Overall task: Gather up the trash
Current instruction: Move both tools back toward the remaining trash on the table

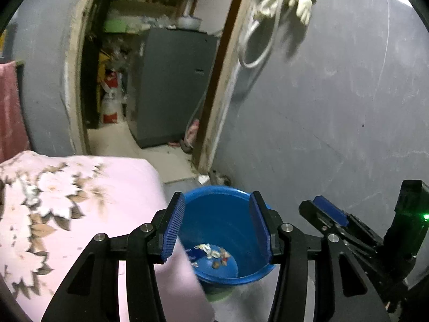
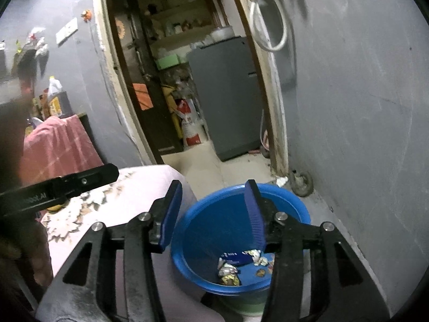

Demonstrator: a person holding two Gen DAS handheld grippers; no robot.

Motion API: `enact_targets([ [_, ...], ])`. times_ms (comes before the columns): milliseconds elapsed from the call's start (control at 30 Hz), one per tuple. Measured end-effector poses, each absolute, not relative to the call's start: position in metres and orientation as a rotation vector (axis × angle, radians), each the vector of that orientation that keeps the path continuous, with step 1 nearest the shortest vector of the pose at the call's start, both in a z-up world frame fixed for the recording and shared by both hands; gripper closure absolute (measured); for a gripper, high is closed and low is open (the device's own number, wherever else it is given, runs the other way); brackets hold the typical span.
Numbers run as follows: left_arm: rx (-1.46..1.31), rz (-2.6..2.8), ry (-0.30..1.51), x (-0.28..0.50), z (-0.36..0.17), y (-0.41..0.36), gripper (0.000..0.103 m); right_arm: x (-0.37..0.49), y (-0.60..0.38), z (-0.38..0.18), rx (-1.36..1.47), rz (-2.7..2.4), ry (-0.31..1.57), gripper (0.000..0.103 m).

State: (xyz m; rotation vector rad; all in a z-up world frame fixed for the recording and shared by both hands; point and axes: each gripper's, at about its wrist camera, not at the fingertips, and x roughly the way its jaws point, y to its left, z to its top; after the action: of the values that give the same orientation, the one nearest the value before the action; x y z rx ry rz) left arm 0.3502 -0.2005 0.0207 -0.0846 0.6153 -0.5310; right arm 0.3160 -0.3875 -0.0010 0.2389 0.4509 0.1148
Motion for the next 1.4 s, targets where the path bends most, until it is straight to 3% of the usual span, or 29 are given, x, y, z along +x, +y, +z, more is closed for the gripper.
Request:
enact_targets([
  [400, -0.126, -0.391, 0.494, 0.305, 0.048, -0.107, 0.04, 0.294, -0.32, 0.029, 0.192, 0.199, 0.36, 0.021],
  [667, -0.158, -0.255, 0.444, 0.269, 0.04, -0.042, 0.017, 0.278, -0.266, 0.03, 0.172, 0.298, 0.331, 0.0],
  [767, -0.17, -0.194, 0.439, 0.258, 0.034, -0.019, 0.012, 0.273, -0.246, 0.028, 0.149, 0.319, 0.327, 0.0],
  [1067, -0.15, -0.077, 0.437, 0.232, 0.016, 0.025, 0.01, 0.265, -0.199, 0.007, 0.091, 0.37, 0.38, 0.0],
  [1333, -0.161, -0.046, 0.488, 0.232, -0.002, 0.044, 0.01, 0.283, -0.168, -0.031, 0.034, 0.384, 0.541, 0.0],
  [1400, -0.163, -0.042, 0.504, 0.235, -0.005, 0.045, 0.01, 0.289, -0.163, -0.039, 0.026, 0.389, 0.585, 0.007],
])
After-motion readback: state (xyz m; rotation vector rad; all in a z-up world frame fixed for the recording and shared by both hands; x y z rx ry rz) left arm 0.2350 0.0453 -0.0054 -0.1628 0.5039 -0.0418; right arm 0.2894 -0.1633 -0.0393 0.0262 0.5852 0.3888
